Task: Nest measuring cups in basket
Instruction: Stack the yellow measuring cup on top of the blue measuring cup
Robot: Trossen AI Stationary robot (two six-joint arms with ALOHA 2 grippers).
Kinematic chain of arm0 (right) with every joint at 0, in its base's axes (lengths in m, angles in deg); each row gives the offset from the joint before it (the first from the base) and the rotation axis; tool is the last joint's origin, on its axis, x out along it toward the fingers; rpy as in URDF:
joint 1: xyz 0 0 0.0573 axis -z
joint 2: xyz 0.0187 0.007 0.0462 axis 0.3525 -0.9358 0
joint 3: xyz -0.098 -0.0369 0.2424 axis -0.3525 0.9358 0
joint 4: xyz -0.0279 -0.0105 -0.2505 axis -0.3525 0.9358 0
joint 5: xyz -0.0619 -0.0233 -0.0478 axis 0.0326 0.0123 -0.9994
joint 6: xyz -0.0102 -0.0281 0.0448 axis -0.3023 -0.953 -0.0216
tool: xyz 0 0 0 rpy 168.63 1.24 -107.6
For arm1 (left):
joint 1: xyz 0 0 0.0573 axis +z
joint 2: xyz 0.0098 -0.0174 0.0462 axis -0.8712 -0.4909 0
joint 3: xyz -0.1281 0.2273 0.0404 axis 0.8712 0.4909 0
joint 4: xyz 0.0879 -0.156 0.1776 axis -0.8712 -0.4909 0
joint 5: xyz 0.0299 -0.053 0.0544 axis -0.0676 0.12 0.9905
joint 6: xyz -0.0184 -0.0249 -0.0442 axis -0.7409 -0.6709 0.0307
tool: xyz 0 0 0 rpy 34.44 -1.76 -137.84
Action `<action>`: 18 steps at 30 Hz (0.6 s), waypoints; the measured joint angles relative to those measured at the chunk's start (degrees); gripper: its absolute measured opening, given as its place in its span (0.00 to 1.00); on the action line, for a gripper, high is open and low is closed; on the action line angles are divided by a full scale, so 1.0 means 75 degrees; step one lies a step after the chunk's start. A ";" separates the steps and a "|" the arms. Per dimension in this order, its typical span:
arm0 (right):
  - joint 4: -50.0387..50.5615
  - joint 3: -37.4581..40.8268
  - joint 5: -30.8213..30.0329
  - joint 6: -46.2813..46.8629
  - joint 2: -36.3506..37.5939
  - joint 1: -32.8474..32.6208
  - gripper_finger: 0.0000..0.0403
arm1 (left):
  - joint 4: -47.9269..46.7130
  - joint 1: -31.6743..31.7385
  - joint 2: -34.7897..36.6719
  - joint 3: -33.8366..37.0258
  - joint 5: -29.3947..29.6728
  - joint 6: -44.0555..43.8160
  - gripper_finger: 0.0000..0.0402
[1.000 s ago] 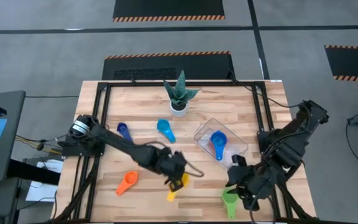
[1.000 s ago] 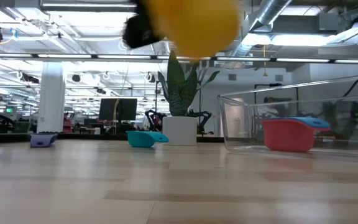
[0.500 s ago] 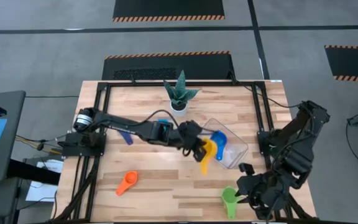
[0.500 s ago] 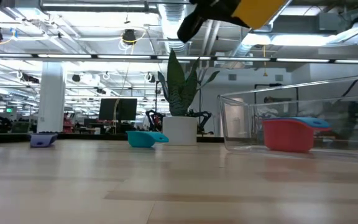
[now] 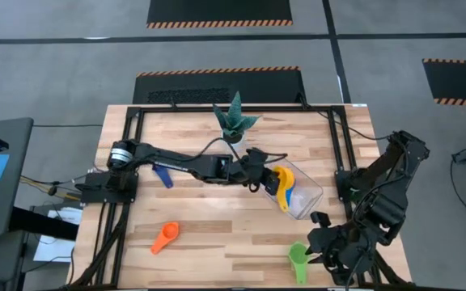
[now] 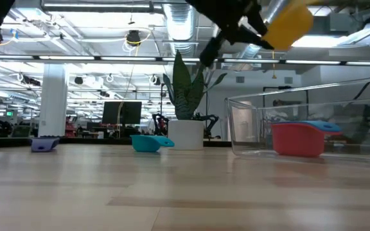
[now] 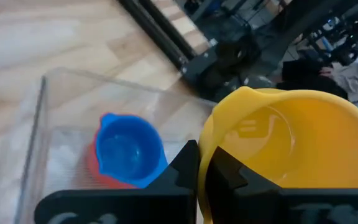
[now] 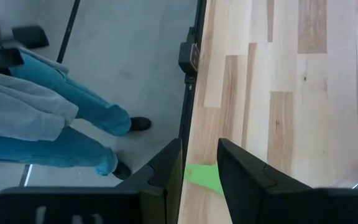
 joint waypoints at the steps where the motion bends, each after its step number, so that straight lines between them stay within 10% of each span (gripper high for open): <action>1: -0.0003 0.0000 0.0000 0.0000 0.0000 0.0000 0.32 | 0.0078 0.0000 -0.0099 0.0001 -0.0033 -0.0085 0.00; 18: 0.0000 0.0000 -0.0085 -0.0055 -0.0003 0.0044 0.32 | 0.0411 0.0229 -0.0980 0.0000 0.0375 -0.0865 0.00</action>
